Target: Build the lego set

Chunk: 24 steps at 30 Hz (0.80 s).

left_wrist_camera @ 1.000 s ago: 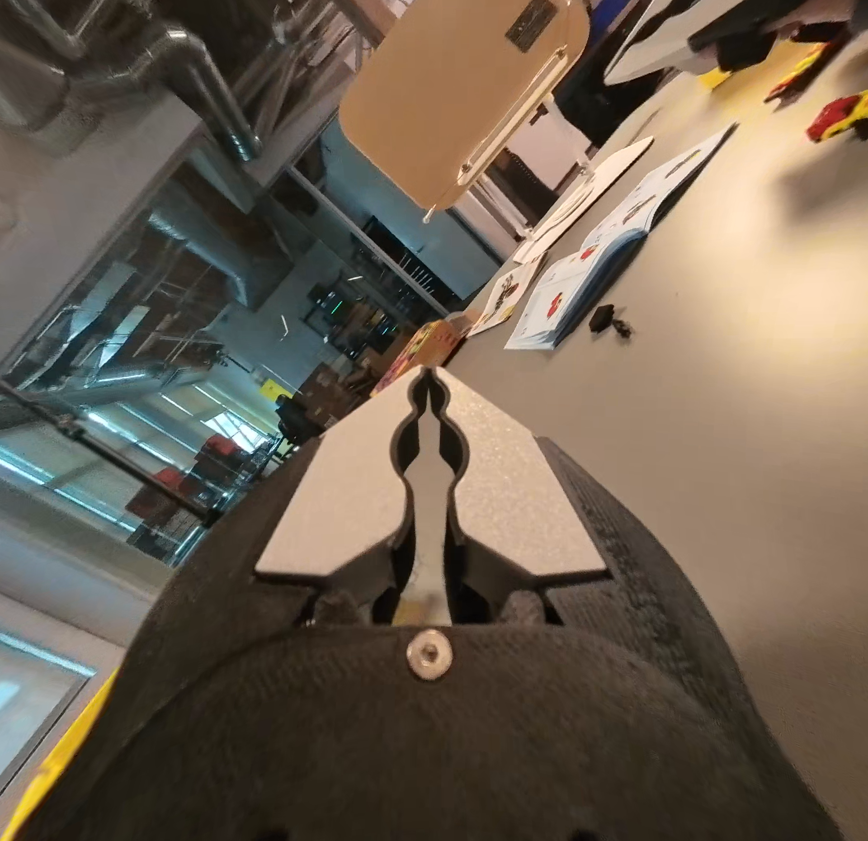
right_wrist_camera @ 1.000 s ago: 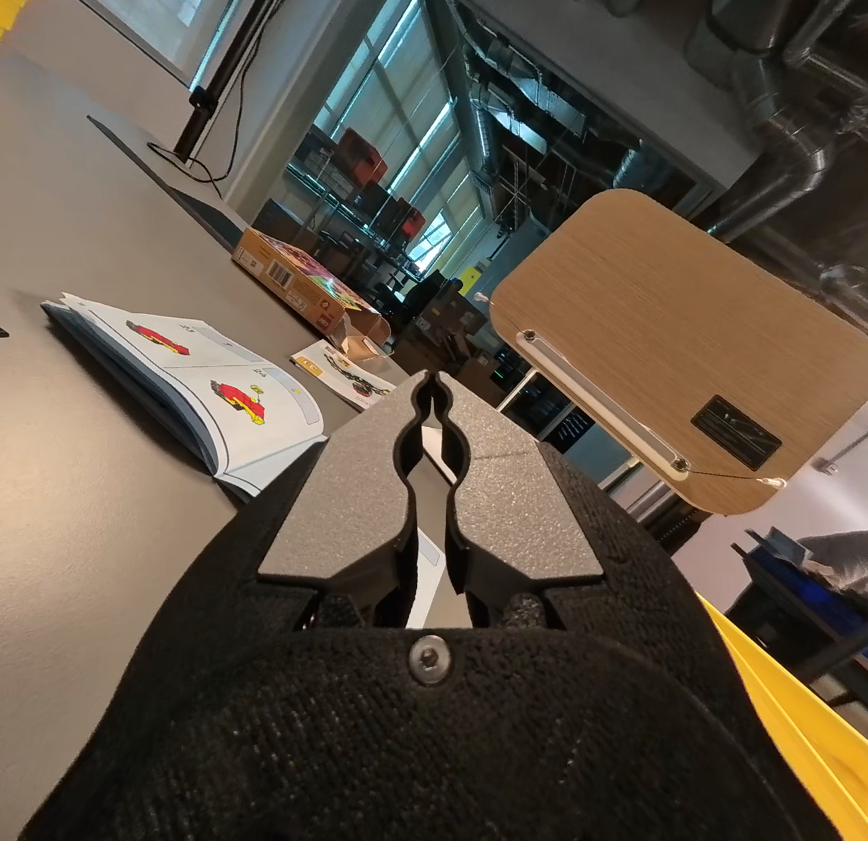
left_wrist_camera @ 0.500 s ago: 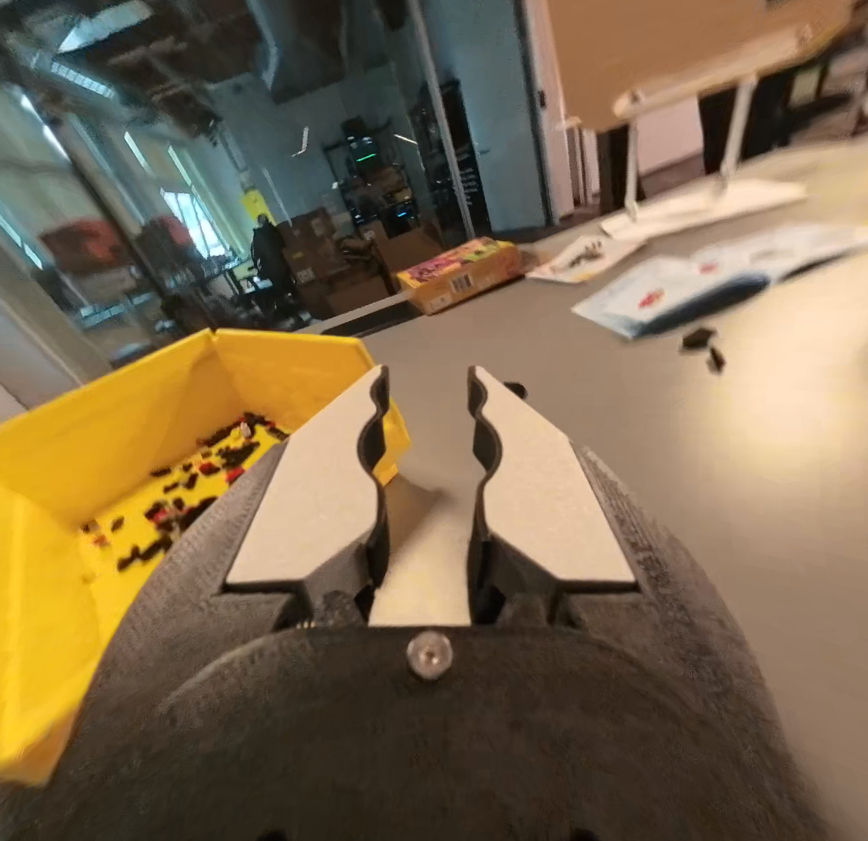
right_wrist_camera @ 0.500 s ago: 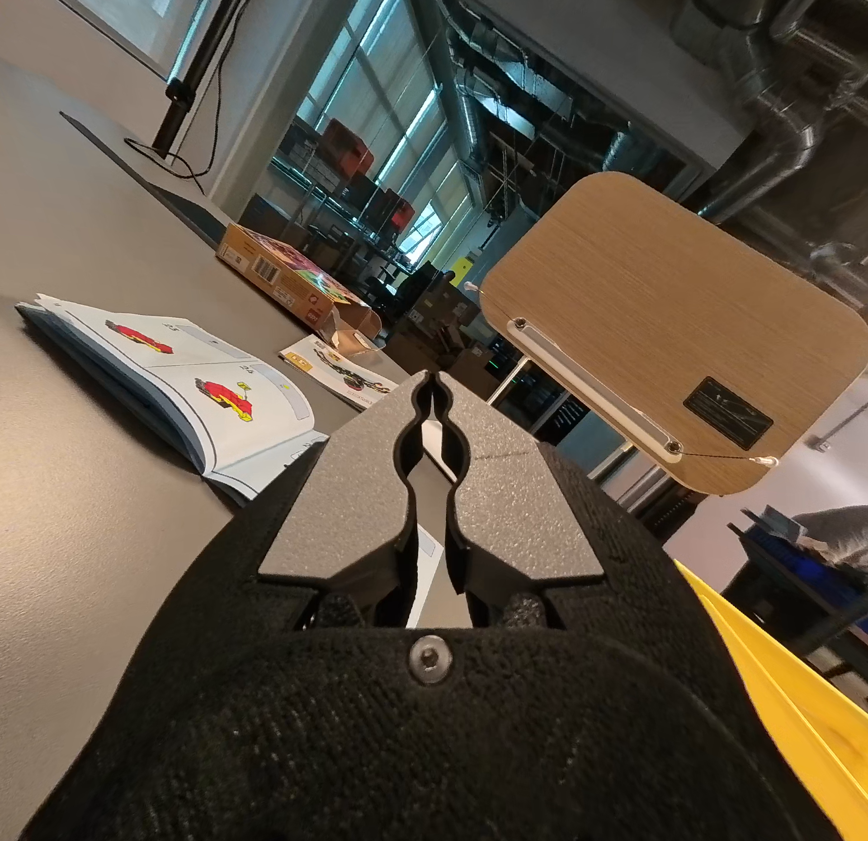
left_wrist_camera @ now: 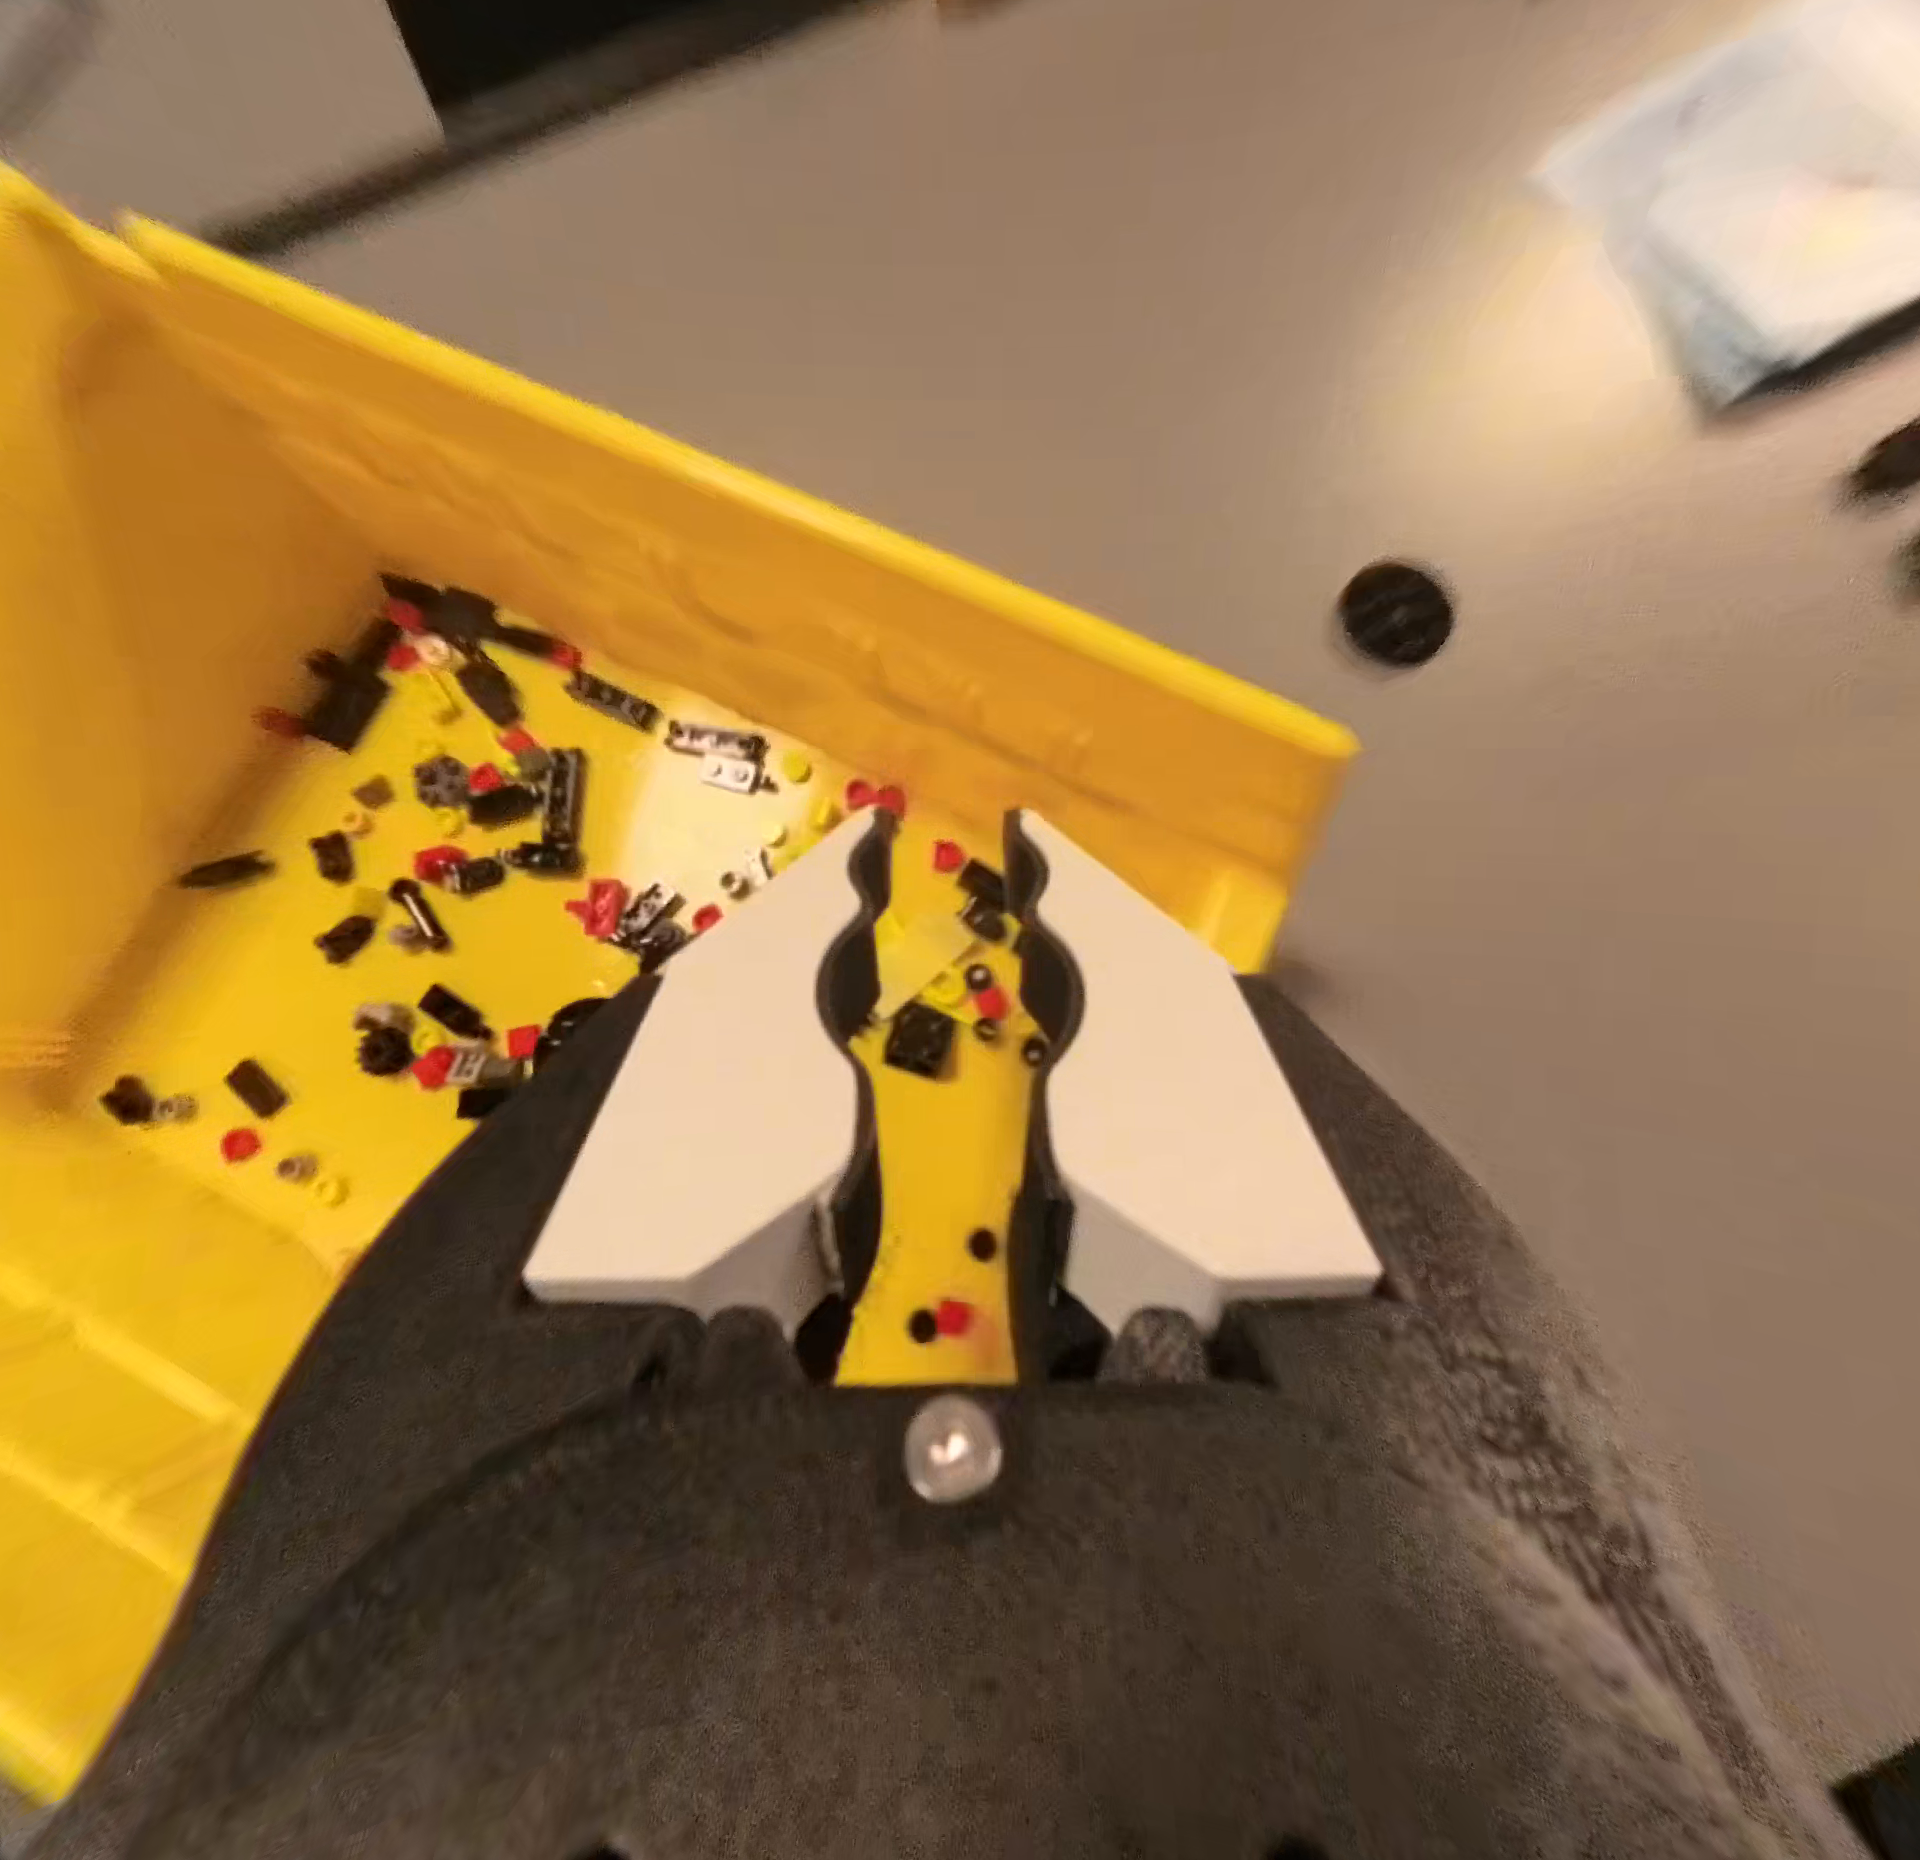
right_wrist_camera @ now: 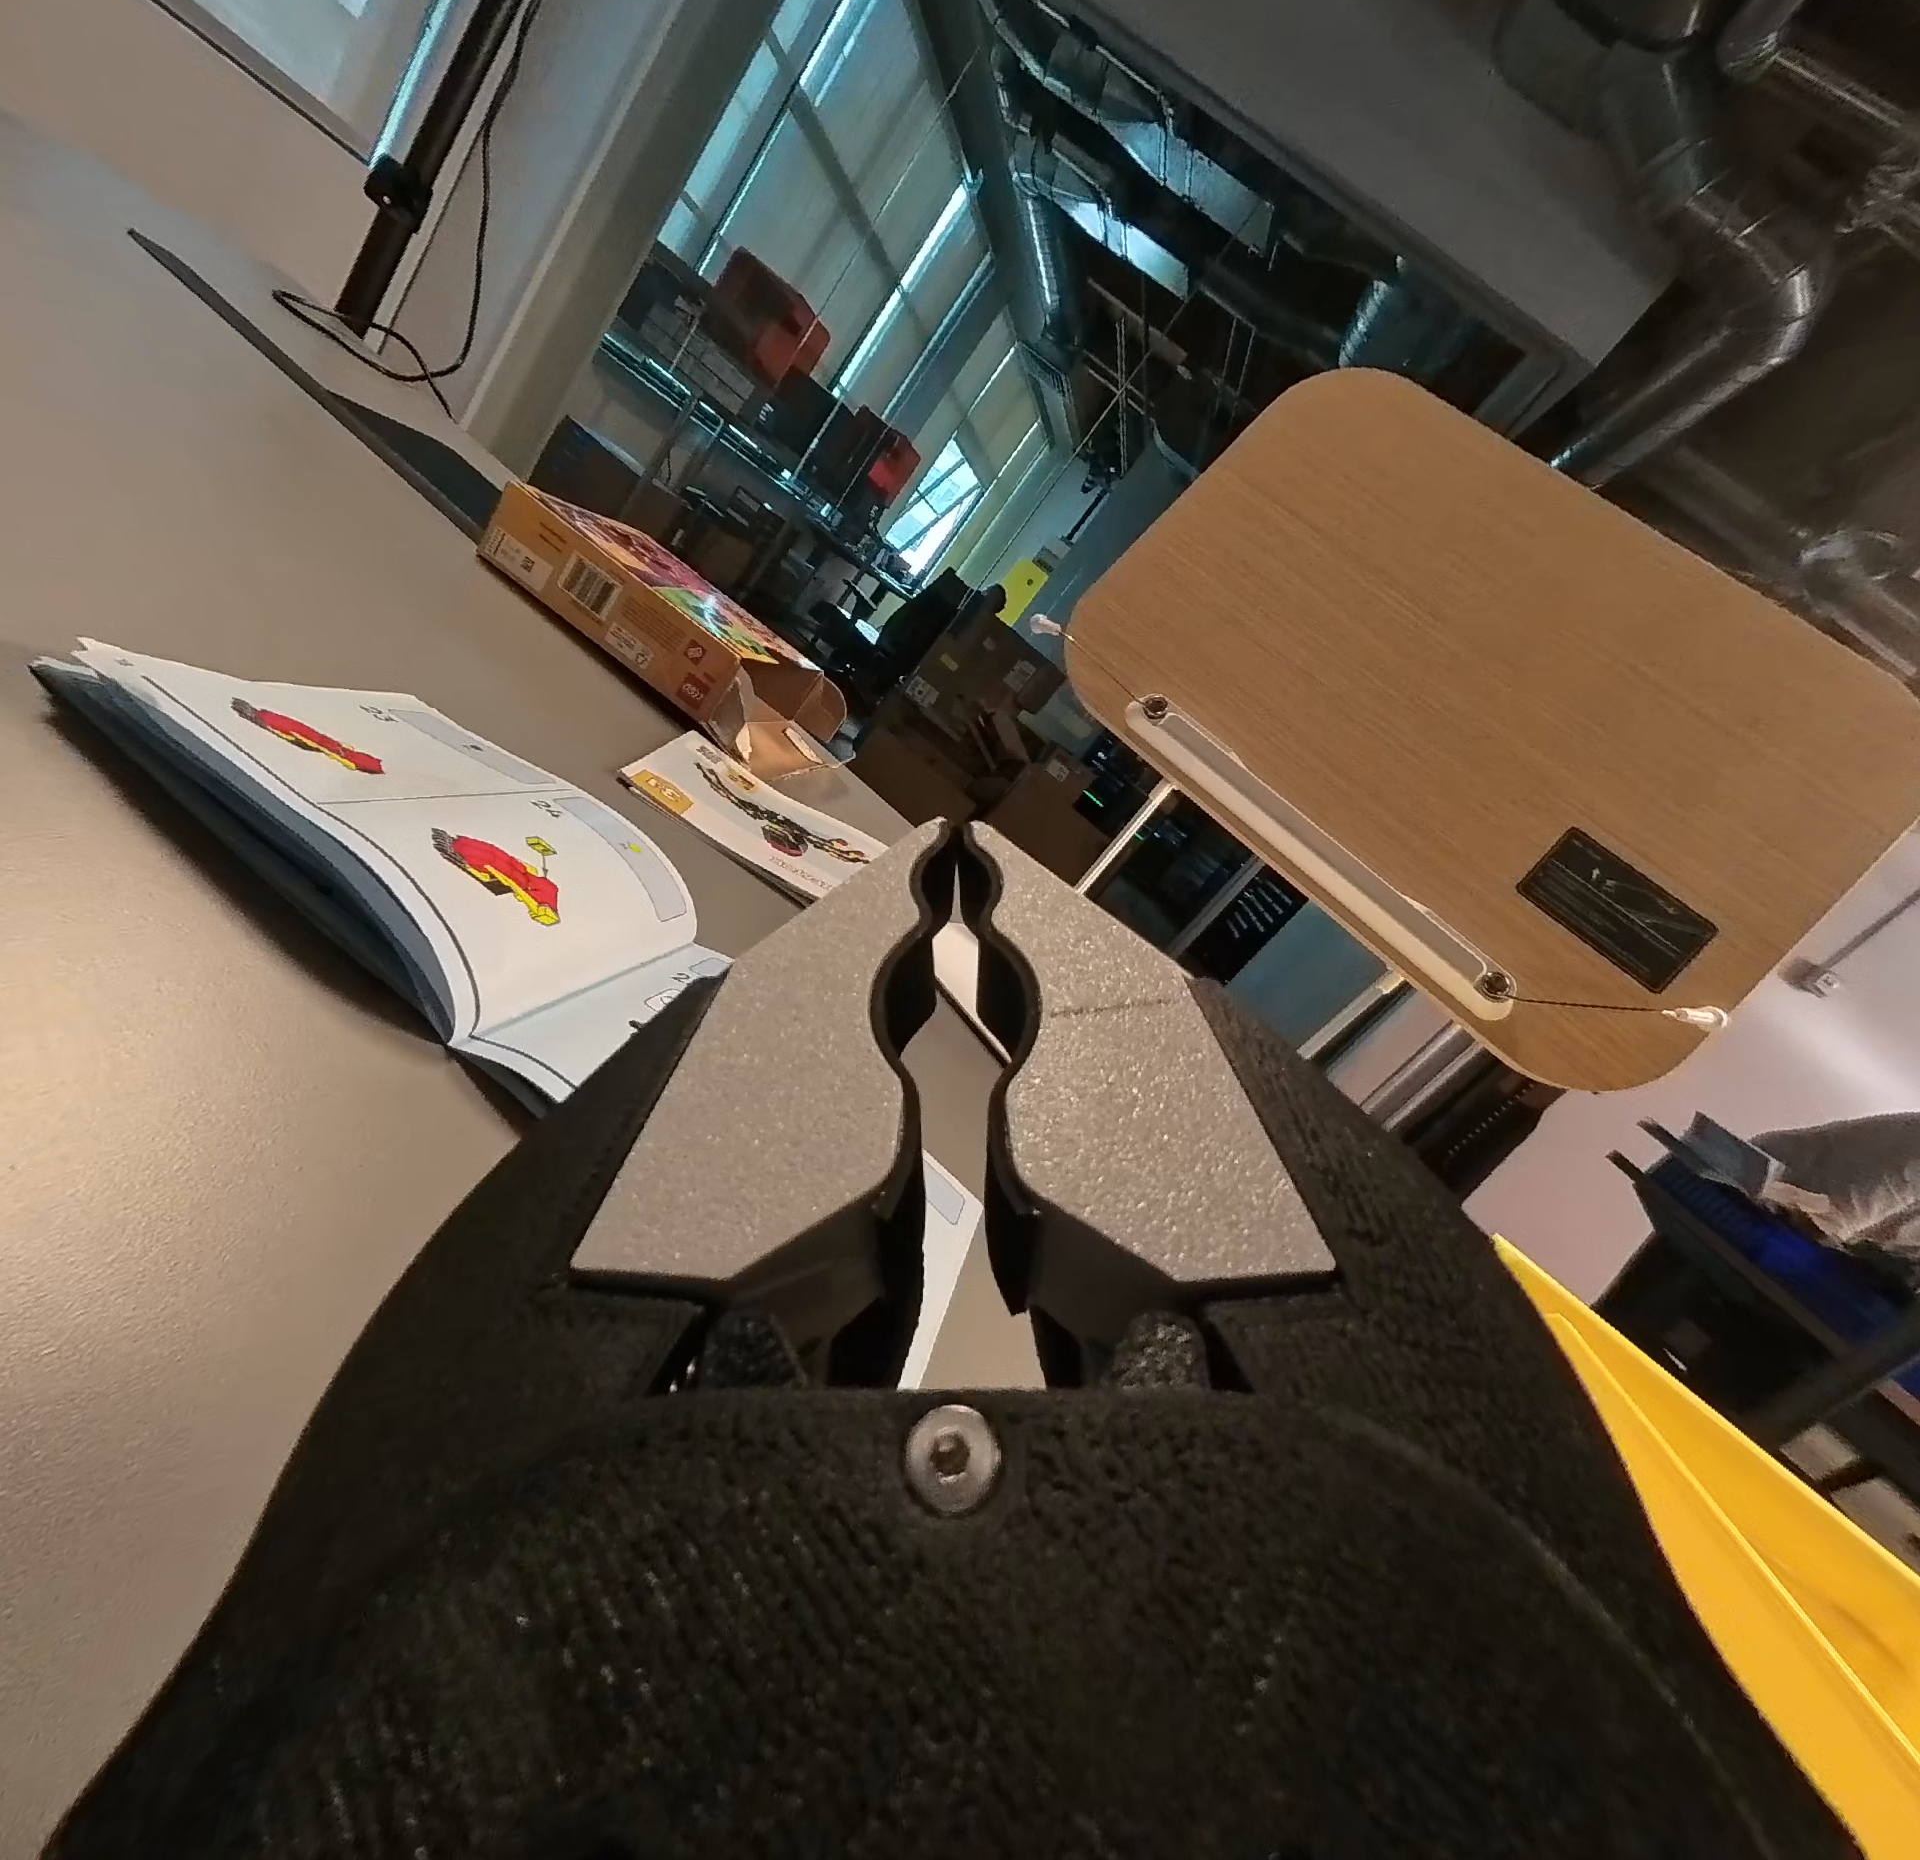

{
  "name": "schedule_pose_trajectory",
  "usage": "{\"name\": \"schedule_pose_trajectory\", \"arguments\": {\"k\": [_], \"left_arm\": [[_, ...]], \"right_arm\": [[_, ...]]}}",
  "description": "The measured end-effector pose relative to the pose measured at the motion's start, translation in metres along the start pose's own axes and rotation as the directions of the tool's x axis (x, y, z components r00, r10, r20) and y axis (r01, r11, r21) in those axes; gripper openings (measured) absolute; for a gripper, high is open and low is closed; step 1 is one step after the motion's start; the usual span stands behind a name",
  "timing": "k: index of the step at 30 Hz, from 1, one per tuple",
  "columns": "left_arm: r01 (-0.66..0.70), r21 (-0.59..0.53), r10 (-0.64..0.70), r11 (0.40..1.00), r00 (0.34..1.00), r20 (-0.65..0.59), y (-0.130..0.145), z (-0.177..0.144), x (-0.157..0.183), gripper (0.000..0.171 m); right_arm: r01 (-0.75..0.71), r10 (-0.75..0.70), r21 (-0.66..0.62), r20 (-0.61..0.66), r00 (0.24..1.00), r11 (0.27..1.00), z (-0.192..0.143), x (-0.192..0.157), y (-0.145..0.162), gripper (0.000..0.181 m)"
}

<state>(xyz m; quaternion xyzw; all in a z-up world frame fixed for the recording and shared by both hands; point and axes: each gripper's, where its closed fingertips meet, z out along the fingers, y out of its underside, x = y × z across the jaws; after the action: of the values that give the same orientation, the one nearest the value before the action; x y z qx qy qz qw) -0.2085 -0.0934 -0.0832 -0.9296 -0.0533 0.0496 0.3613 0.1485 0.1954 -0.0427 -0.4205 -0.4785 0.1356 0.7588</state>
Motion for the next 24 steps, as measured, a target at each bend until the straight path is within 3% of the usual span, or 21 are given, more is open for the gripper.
{"name": "schedule_pose_trajectory", "arguments": {"k": [2, 5, 9, 24], "left_arm": [[-0.017, -0.132, 0.015, 0.991, 1.0, -0.013, 0.012, 0.023, -0.016, 0.02], [0.014, -0.221, -0.017, 0.975, 1.0, -0.012, 0.021, 0.044, -0.034, 0.02], [0.054, -0.253, -0.074, 0.966, 0.995, -0.071, 0.023, 0.058, -0.034, 0.02], [-0.025, -0.318, -0.005, 0.948, 0.995, -0.095, 0.028, 0.071, -0.025, 0.018]], "right_arm": [[-0.003, 0.003, -0.002, 0.0, 1.0, 1.0, 0.0, 0.0, 0.001, 0.0], [-0.002, 0.002, -0.007, 0.0, 1.0, 1.0, 0.001, 0.0, 0.001, 0.0], [0.003, -0.003, -0.014, 0.004, 1.0, 1.0, 0.002, -0.001, 0.002, 0.0], [0.01, -0.009, -0.029, 0.026, 1.0, 1.0, 0.004, -0.005, 0.005, 0.0]]}}
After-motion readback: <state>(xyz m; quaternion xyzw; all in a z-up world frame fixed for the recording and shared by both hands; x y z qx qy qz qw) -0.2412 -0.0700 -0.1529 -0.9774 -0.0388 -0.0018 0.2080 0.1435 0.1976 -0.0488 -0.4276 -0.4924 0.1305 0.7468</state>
